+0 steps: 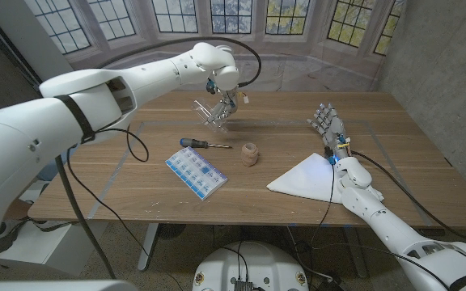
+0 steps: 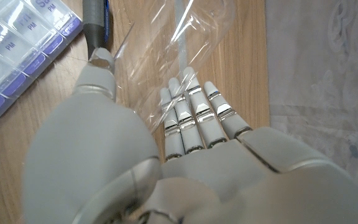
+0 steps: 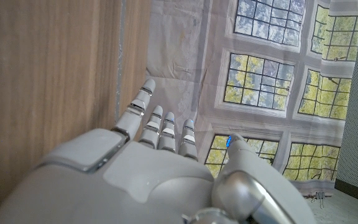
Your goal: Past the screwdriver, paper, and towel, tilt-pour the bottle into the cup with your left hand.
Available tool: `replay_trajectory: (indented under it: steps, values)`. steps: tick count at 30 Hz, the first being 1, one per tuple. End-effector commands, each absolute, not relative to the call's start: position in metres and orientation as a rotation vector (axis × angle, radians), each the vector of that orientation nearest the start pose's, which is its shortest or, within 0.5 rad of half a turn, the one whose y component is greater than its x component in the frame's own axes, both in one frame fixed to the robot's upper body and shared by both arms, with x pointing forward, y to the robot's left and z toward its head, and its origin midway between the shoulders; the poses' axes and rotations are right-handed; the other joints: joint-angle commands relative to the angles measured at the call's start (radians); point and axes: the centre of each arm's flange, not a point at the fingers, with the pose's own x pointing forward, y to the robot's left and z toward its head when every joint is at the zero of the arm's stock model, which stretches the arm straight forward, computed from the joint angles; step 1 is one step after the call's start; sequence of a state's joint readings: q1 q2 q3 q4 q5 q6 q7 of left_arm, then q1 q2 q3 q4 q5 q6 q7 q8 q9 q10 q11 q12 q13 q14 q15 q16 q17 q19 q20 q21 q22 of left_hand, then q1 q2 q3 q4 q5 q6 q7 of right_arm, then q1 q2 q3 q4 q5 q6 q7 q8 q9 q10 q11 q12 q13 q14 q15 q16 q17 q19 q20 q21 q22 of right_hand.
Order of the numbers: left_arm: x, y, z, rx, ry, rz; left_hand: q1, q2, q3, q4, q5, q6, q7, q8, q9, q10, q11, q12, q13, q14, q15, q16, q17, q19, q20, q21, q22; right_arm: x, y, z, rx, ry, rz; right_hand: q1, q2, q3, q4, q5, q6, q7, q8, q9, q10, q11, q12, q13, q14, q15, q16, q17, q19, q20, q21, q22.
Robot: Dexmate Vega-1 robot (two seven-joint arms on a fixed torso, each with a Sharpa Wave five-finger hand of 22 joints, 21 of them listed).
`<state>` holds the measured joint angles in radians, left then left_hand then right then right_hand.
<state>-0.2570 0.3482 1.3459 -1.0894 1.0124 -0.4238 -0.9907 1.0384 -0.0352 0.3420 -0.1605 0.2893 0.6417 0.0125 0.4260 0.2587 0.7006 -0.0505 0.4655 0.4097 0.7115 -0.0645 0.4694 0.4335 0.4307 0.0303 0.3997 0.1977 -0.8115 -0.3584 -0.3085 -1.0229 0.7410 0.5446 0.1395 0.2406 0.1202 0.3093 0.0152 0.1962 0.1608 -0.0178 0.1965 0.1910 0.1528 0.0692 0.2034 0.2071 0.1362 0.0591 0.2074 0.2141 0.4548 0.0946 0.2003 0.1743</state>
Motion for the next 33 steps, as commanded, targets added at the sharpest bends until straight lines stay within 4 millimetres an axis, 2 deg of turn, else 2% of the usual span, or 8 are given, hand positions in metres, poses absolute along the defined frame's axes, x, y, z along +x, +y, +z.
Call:
replay_trajectory:
  steps: [1,21,33]
  values:
    - [0.654,0.061,0.17,-3.389,0.04,0.592,0.031,0.142,0.055,0.003,0.005,0.211,-0.002,0.132,0.003,0.081,-0.067,0.007,0.189,0.089,-0.079,0.007,0.014,0.007,0.002,0.005,0.002,0.667,-0.309,-0.061,0.235,-0.688,0.139,-0.011,0.0,0.006,0.0,-0.003,0.007,0.003,0.001,0.001,0.001,-0.001,0.002,0.002,0.009,-0.001,0.004,0.001,0.006,-0.002,-0.002,0.002]
    - [0.646,0.047,0.202,-3.616,0.244,0.561,0.029,0.143,0.058,0.003,0.005,0.209,0.001,0.135,0.004,0.08,-0.065,0.004,0.199,0.091,-0.079,0.008,0.02,0.006,0.004,0.007,0.002,0.664,-0.308,-0.06,0.226,-0.685,0.141,-0.013,0.0,0.008,-0.002,-0.003,0.006,0.002,0.001,0.001,0.001,-0.003,0.002,0.002,0.009,-0.001,0.004,0.001,0.007,-0.002,-0.001,0.002]
    - [0.643,0.042,0.205,-3.726,0.345,0.577,0.028,0.144,0.06,0.003,0.005,0.209,0.003,0.137,0.006,0.079,-0.063,0.002,0.204,0.094,-0.075,0.009,0.022,0.006,0.004,0.008,0.003,0.657,-0.316,-0.054,0.21,-0.695,0.131,-0.013,0.0,0.011,-0.003,-0.003,0.006,0.003,0.001,0.001,0.001,-0.003,0.002,0.002,0.008,-0.001,0.004,0.001,0.007,-0.002,-0.001,0.002]
